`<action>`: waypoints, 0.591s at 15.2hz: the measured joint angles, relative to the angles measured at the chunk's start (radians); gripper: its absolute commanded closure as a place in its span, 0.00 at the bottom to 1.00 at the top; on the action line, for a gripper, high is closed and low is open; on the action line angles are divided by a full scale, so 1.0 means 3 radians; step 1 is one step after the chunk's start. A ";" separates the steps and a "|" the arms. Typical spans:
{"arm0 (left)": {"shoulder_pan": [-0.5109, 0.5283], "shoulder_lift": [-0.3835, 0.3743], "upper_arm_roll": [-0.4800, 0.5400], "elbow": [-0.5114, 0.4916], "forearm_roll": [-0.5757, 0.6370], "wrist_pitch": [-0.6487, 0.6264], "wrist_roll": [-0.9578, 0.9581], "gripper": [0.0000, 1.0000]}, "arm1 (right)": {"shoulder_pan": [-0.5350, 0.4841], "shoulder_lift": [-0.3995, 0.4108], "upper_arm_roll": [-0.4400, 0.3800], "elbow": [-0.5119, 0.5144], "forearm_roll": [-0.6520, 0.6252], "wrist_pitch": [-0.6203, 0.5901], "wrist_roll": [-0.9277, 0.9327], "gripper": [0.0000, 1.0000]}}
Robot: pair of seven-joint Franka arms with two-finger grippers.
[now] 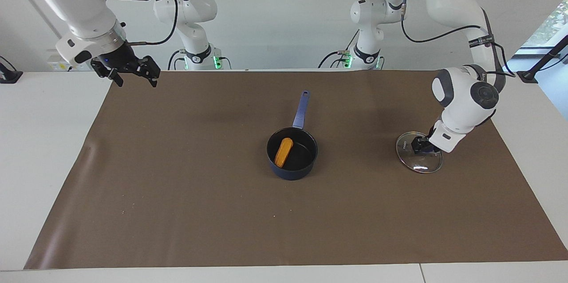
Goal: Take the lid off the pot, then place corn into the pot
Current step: 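Set the glass lid on the table with the left gripper while the right gripper withdraws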
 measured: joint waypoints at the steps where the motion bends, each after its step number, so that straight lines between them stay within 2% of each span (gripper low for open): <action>1: -0.0001 -0.0007 -0.0004 0.0006 0.0000 0.0005 0.0000 0.00 | -0.0019 0.0009 0.0010 0.0008 -0.0001 0.0000 0.0000 0.00; 4: -0.0008 -0.0105 -0.0036 0.0150 0.0000 -0.0189 0.0000 0.00 | -0.0032 0.0013 0.0017 0.0013 -0.0001 -0.0001 0.0000 0.00; 9: -0.0012 -0.0514 -0.0106 0.0697 0.0000 -0.1125 -0.0021 0.00 | -0.0099 0.0013 0.0016 0.0014 -0.0001 -0.0001 0.0000 0.00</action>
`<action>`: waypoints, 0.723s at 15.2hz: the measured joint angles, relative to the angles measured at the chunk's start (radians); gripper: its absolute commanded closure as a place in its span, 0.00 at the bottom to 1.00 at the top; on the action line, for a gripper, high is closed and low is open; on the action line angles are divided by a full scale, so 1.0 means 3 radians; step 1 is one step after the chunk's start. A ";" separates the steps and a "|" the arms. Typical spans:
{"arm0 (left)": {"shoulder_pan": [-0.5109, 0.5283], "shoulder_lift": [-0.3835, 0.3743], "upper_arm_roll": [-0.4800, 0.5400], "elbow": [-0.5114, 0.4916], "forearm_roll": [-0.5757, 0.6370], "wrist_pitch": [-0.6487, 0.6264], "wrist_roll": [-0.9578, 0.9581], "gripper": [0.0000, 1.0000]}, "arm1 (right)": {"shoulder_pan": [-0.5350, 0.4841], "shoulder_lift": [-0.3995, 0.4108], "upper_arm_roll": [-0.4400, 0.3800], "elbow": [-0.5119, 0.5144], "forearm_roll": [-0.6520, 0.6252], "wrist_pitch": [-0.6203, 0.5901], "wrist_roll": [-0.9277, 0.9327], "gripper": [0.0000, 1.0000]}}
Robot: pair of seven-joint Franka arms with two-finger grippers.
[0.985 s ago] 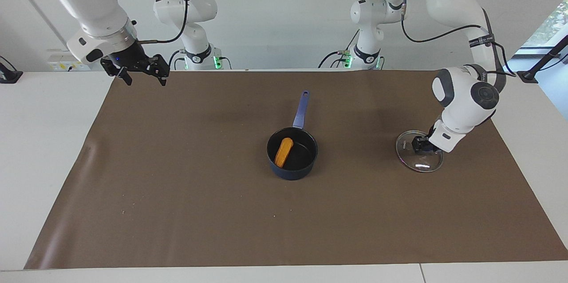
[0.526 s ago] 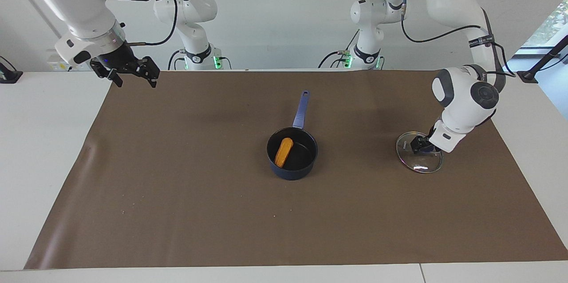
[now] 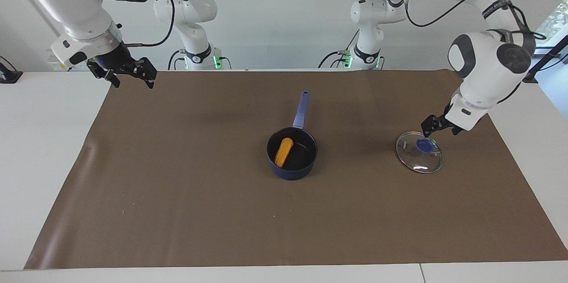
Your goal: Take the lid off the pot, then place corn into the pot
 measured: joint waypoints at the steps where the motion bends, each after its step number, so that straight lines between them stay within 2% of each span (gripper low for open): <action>1: 0.0000 -0.0133 -0.0007 0.0029 0.0000 -0.0153 -0.0003 0.00 | -0.0029 0.0000 0.0000 0.0001 0.0000 0.0000 0.0000 0.00; 5: 0.0000 -0.0587 -0.0010 -0.0027 0.0000 -0.0632 -0.0003 0.00 | -0.0052 0.0000 0.0009 0.0020 0.0000 0.0000 -0.0001 0.00; 8: -0.0078 -0.0785 -0.0019 -0.0336 -0.0001 -0.0598 -0.0010 0.00 | -0.0110 0.0000 0.0071 0.0052 0.0000 0.0000 -0.0001 0.00; 11: -0.0141 -0.0818 -0.0019 -0.0494 -0.0058 -0.0412 -0.0074 0.00 | -0.0162 0.0005 0.0104 0.0058 0.0000 -0.0001 -0.0001 0.00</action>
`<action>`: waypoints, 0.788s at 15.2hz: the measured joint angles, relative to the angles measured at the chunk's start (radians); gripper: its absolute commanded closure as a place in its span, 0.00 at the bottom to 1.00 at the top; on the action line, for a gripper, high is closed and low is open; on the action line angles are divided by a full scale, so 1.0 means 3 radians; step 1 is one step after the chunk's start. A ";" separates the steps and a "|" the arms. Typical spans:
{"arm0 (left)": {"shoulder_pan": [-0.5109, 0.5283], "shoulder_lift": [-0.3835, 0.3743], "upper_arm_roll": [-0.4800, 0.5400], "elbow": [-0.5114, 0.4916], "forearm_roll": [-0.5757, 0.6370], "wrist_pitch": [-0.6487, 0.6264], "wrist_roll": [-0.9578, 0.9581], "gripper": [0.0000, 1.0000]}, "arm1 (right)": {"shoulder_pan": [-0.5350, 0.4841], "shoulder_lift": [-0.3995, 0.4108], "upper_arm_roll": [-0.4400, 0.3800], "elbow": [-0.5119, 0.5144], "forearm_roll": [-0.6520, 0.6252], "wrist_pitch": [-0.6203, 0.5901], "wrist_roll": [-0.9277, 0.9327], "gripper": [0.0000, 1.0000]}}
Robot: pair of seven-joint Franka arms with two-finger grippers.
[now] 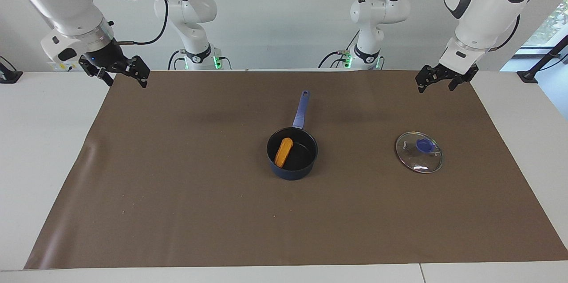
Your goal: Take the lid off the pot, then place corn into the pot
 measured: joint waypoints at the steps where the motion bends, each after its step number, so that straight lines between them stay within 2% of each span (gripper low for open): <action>1: -0.0003 0.0000 0.0003 0.0012 -0.0027 -0.0002 0.0000 0.00 | -0.0007 0.0005 0.0000 0.0000 0.0000 -0.0002 0.0000 0.00; 7: -0.0236 0.0117 0.0073 0.0535 -0.0096 -0.0393 -0.0023 0.00 | -0.0008 0.0023 0.0018 -0.0013 0.0000 -0.0005 0.0000 0.00; 12: -0.0241 0.0177 0.0131 0.0556 -0.0130 -0.0391 -0.0023 0.00 | -0.0009 0.0023 0.0031 -0.0014 0.0000 -0.0005 0.0000 0.00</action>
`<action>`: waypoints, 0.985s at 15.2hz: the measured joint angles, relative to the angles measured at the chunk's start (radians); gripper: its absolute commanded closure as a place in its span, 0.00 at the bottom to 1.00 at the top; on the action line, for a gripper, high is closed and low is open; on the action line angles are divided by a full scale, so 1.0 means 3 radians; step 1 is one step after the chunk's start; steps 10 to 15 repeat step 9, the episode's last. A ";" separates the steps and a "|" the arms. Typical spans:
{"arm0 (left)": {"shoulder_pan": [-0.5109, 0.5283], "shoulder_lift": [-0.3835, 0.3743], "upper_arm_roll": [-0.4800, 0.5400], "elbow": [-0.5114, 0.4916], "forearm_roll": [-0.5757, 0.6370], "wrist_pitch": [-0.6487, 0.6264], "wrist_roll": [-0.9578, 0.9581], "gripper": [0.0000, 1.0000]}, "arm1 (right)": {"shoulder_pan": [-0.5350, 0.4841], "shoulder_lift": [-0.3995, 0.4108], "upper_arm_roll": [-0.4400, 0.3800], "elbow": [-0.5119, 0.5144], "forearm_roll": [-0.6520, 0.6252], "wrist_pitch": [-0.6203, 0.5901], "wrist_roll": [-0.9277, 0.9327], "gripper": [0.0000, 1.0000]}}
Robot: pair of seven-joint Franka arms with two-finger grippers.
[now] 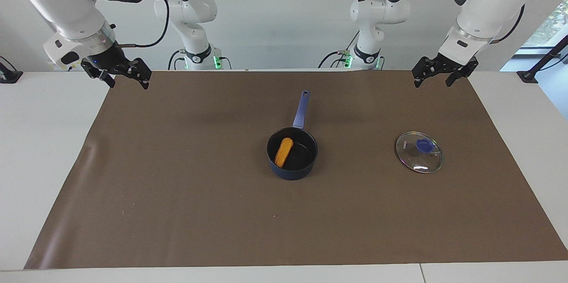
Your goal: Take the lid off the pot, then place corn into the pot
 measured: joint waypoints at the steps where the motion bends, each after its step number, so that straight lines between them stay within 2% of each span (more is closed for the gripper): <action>1: 0.0000 0.0004 0.0000 0.0001 -0.0002 0.0004 0.0000 0.00 | 0.0000 0.0000 0.0000 0.0000 0.0000 0.0000 0.0000 0.00; 15: 0.0000 0.0005 0.0005 0.0029 -0.0003 0.0012 0.0000 0.00 | 0.0000 0.0000 0.0000 0.0000 0.0000 0.0000 0.0000 0.00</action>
